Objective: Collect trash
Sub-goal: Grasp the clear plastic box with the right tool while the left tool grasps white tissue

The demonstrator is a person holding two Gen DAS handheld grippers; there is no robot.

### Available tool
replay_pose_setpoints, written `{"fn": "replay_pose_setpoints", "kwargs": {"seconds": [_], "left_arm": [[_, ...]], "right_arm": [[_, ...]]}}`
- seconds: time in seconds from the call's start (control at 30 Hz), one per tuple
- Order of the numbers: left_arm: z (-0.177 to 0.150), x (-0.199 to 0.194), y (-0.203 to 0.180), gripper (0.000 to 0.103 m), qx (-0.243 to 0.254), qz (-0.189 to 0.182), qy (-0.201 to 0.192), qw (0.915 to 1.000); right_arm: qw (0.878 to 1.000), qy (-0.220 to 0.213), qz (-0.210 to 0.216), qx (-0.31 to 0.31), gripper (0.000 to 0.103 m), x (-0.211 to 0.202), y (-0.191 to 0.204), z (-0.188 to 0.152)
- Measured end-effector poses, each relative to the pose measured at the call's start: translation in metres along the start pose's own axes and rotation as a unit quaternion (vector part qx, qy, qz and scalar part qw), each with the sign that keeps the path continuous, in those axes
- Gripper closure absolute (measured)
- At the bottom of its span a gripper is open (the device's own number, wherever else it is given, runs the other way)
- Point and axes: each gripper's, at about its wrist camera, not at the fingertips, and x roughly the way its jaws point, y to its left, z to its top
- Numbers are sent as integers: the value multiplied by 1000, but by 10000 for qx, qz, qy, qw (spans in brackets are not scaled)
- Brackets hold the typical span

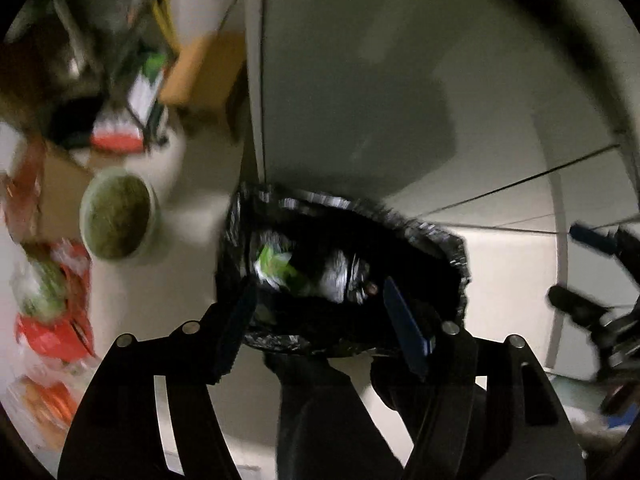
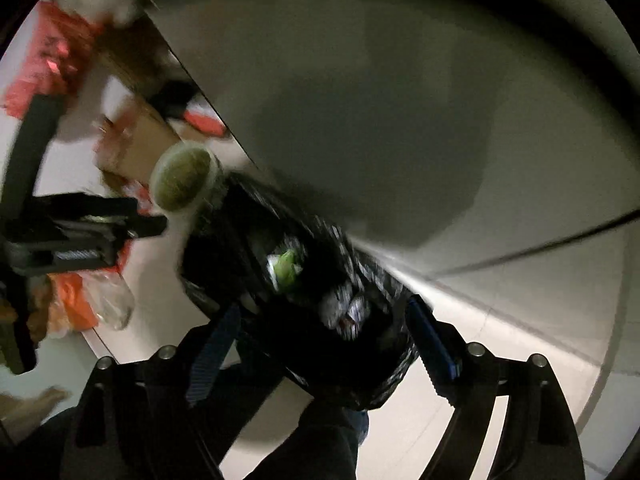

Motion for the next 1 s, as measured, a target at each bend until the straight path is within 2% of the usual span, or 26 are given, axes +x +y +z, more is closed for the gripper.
{"fn": "replay_pose_setpoints", "kwargs": {"seconds": [0.07, 0.1, 0.13, 0.23, 0.33, 0.43, 0.5, 0.7, 0.77, 0.8, 1.0], "left_arm": [[3, -44, -17, 26, 259, 47, -411, 9988], [4, -63, -24, 20, 361, 60, -664, 9971], [7, -89, -35, 15, 486, 31, -1030, 9935], [19, -124, -57, 14, 653, -39, -1604, 9849], [39, -146, -75, 14, 648, -168, -1997, 9776], [52, -154, -89, 14, 689, -207, -2198, 9729], [58, -157, -97, 14, 738, -231, -2258, 9711], [73, -154, -125, 14, 1012, -224, -2251, 9688], [78, -151, -134, 14, 1120, -254, -2224, 9682], [80, -150, -138, 14, 1153, -248, -2224, 9678], [100, -146, -152, 14, 1329, -279, -2327, 9630]], "right_arm": [[9988, -483, 45, -111, 11, -44, 6, 9], [9960, -873, 30, -174, 5, -76, 7, 15], [9924, -1218, 8, -195, 5, -101, 5, 21], [9790, -1997, -383, -103, 5, -154, -12, 36], [9640, -2465, -991, 83, 5, -177, -42, 51], [9562, -2522, -1473, 164, 5, -176, -77, 63], [9575, -2388, -1607, 170, 5, -165, -95, 70], [9702, -1957, -1413, 194, 6, -136, -122, 76], [9744, -1825, -1284, 269, 11, -130, -127, 77], [9765, -1773, -1192, 284, 25, -127, -130, 78], [9774, -1835, -931, 492, 33, -144, -129, 69]]}}
